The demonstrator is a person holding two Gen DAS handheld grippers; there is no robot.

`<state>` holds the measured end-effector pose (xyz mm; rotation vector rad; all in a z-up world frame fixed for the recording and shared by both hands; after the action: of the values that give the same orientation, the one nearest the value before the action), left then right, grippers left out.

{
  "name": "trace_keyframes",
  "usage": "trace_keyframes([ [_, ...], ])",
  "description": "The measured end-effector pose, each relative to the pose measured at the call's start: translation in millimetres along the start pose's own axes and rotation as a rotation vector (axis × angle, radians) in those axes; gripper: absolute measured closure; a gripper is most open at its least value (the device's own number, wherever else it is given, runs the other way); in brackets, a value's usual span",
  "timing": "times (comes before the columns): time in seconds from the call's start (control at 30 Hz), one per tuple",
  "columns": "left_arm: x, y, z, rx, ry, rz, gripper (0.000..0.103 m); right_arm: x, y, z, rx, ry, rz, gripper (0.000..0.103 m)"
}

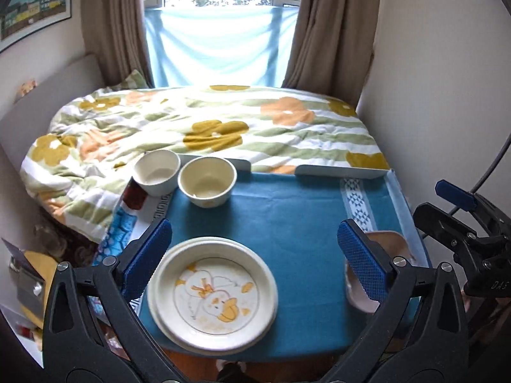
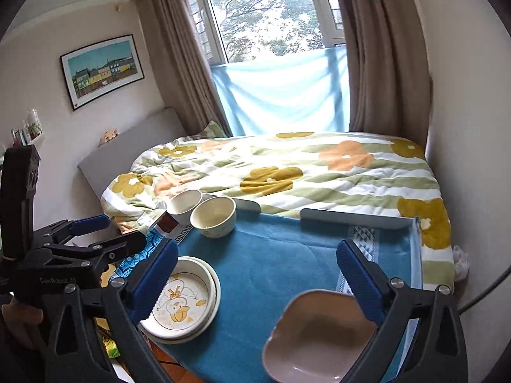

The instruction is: Organize plates and bowls

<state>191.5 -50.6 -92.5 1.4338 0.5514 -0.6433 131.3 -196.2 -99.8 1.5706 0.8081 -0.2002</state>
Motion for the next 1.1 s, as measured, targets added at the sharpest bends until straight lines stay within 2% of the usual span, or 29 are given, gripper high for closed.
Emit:
trace_keyframes([
  [0.07, 9.1, 10.6, -20.5, -0.009, 0.005, -0.005, 0.000, 20.1, 14.8, -15.5, -0.017, 0.001, -0.020, 0.004],
  [0.17, 28.3, 27.3, -52.6, -0.040, 0.006, -0.020, 0.000, 53.3, 32.3, -29.5, -0.013, -0.070, -0.043, 0.004],
  [0.3, 70.2, 46.2, -91.8, -0.084, -0.031, -0.067, 0.000, 118.6, 44.5, -30.1, 0.074, -0.043, -0.183, 0.004],
  [0.5, 157.6, 55.0, -146.3, -0.226, -0.118, -0.208, 0.002, 209.5, 45.0, -31.3, 0.179, -0.024, -0.331, 0.004],
  [0.7, 239.6, 39.8, -171.6, -0.291, -0.179, -0.353, 0.027, 279.3, 34.7, -40.4, 0.197, -0.060, -0.426, 0.005],
  [0.77, 258.3, 32.9, -173.9, -0.298, -0.199, -0.393, 0.039, 295.1, 29.0, -41.2, 0.203, -0.069, -0.454, 0.015],
  [0.83, 274.0, 28.4, -174.3, -0.300, -0.219, -0.423, 0.042, 307.8, 23.3, -41.9, 0.216, -0.069, -0.479, 0.022],
  [0.87, 279.6, 27.0, -174.2, -0.297, -0.227, -0.435, 0.046, 312.0, 20.6, -41.8, 0.226, -0.067, -0.485, 0.031],
  [1.03, 297.0, 24.6, -170.8, -0.290, -0.256, -0.467, 0.062, 326.7, 12.7, -38.7, 0.266, -0.081, -0.503, 0.049],
  [1.1, 301.0, 24.7, -169.3, -0.288, -0.260, -0.474, 0.068, 330.0, 12.0, -38.9, 0.270, -0.085, -0.505, 0.052],
])
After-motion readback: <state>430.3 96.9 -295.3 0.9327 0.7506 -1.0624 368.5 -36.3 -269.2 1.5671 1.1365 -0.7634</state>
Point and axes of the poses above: each gripper's, at about its wrist camera, not at the fingertips, and x roughly the way its jaws point, z to its right, y to its top, the point moved 2 cm from there along x, roughly the way its jaws point, and after that the axes turned 1 degree about -y, right-handed, at the moved point
